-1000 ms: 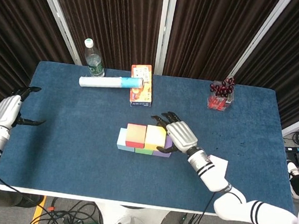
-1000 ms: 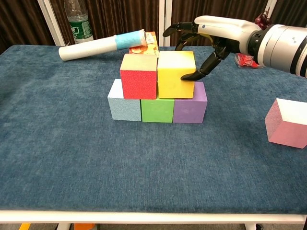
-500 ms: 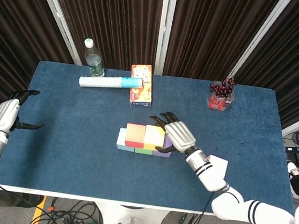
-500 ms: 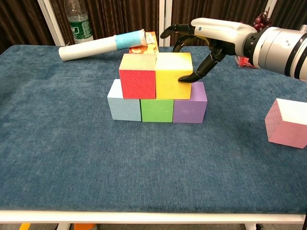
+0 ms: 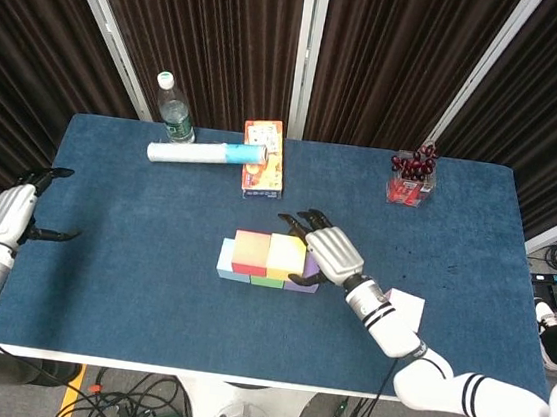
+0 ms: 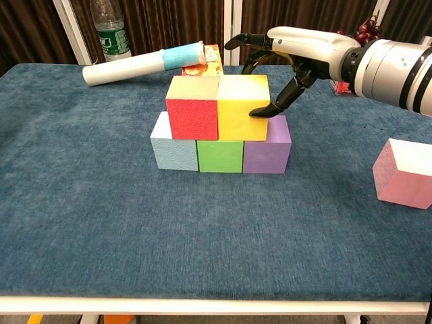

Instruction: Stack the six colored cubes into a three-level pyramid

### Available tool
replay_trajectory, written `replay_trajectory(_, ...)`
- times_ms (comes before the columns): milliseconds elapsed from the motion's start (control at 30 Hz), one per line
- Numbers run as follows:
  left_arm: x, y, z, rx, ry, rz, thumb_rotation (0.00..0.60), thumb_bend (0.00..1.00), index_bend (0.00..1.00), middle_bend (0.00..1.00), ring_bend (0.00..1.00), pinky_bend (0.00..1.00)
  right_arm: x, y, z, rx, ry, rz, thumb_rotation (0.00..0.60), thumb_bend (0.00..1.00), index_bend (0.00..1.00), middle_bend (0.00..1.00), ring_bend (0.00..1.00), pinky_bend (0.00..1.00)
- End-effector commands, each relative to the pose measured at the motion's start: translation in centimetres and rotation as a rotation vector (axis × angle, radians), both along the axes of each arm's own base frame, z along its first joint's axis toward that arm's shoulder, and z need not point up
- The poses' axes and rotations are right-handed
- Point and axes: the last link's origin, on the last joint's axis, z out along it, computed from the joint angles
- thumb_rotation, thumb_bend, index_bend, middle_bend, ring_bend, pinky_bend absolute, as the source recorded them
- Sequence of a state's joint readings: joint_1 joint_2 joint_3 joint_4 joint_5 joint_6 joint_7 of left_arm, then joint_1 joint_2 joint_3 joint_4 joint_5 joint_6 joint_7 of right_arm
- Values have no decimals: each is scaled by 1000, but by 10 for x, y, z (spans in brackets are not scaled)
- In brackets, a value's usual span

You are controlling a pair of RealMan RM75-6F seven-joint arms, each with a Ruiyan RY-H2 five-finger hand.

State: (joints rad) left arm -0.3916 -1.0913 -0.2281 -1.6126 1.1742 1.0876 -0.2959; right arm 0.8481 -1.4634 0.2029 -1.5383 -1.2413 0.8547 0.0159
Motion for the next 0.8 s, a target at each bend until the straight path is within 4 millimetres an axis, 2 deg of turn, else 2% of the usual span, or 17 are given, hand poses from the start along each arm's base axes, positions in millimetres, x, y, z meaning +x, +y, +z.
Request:
replay_trajectory(33,0,1,0,2,1,-2,600,63,189,167,75,62,0,1,1,4,2,2,600,119,0,180,4,0)
replay_trajectory(133,0,0,0,3,2,-4,600,64,188,167,75,62,-1,2,2,7,5,3,600,101,0,102,0,0)
replay_trajectory(300,1,0,0,5,4,-7,600,63,189,166,75,62,-2,5,7,6,-1,-1,600,93,0,43,0,0)
replay_trajectory(400,1,-1,1,5,8,-8,600,63,189,165,75,62,-4,8,19,-17,-18,-6,600,93,0,26,0,0)
replay_trajectory(467,-1,-1,1,4,22,-8,600,64,189,165,75,62,-10,9,33,-52,-32,-15,600,94,0,23,0,0)
replay_trajectory(633,-5,-4,5,20,68,3,600,63,189,165,75,62,-41,14,77,-154,-40,-78,600,96,0,46,0,0)
replay_trajectory(800,-8,-9,8,42,102,4,600,63,189,165,75,62,-78,25,107,-194,0,-145,600,101,0,121,0,0)
